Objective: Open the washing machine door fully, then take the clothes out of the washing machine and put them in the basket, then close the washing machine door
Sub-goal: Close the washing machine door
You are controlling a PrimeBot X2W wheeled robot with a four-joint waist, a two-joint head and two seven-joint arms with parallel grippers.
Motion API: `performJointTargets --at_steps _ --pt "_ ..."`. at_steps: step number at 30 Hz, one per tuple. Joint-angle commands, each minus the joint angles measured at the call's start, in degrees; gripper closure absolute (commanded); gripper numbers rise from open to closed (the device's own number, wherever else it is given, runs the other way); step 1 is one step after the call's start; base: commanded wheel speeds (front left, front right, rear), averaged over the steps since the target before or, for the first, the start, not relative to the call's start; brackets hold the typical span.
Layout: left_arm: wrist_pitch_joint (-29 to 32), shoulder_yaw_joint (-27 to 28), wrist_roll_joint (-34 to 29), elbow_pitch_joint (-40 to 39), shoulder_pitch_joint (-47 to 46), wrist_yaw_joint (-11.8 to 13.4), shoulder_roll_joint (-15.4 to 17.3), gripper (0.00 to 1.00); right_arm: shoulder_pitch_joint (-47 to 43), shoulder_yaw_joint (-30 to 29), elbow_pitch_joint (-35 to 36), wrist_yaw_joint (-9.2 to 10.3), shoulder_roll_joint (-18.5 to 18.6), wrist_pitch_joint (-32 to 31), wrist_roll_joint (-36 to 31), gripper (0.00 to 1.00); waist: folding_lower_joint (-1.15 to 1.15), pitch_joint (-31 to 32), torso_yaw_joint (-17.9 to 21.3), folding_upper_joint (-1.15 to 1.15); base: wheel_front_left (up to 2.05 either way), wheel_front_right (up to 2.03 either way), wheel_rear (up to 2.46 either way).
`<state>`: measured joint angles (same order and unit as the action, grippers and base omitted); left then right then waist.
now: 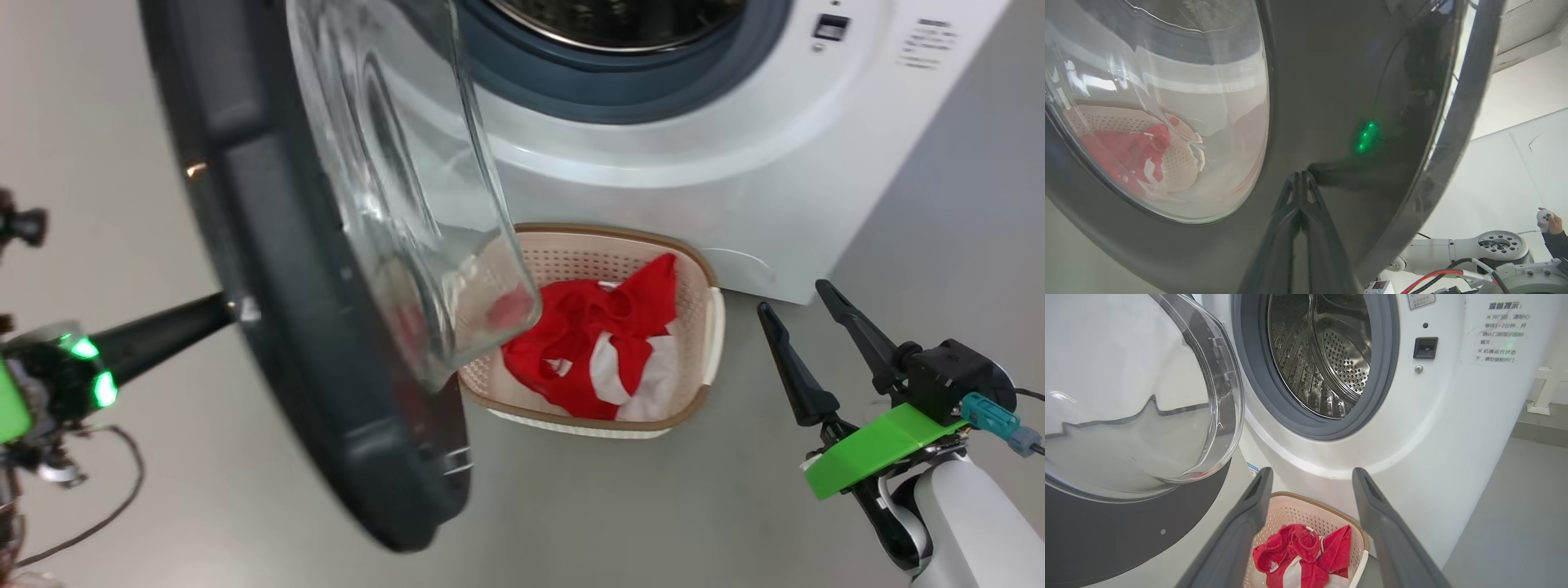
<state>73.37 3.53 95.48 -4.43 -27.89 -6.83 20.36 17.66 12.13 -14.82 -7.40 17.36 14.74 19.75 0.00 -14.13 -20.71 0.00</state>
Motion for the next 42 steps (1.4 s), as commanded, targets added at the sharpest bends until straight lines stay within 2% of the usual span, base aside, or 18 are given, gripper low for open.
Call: performJointTargets --at_steps 1,7,18,34,42 --pt "-0.3 1.9 0.2 -2.4 -3.0 -0.6 1.9 1.00 -0.5 0.9 1.6 -0.09 -0.4 0.3 -0.9 0.00 0.00 -0.6 1.8 0.00 0.00 0.00 0.00" --pt "-2.7 -0.5 -1.3 -4.2 -5.7 -0.6 -2.0 1.00 -0.1 0.1 2.2 -0.09 -1.7 0.3 -1.3 0.00 0.00 -1.8 6.3 0.00 0.00 0.00 0.00" --pt "-5.7 -2.9 -5.7 -1.3 -13.1 -0.6 -4.6 1.00 1.1 -1.4 3.4 -0.09 -4.1 0.3 -2.0 0.00 0.00 -5.4 14.8 0.00 0.00 0.00 0.00" --pt "-11.9 -2.2 -12.0 6.3 -24.0 -0.7 -3.6 1.00 2.9 -2.3 4.5 -0.09 -8.2 0.3 -2.5 0.00 0.00 -10.3 24.5 0.00 0.00 0.00 0.00" --pt "-14.8 -2.0 -13.4 9.7 -26.6 -0.7 -2.3 1.00 2.9 -2.5 4.6 -0.09 -9.1 0.3 -2.6 0.00 0.00 -10.7 26.4 0.00 0.00 0.00 0.00"
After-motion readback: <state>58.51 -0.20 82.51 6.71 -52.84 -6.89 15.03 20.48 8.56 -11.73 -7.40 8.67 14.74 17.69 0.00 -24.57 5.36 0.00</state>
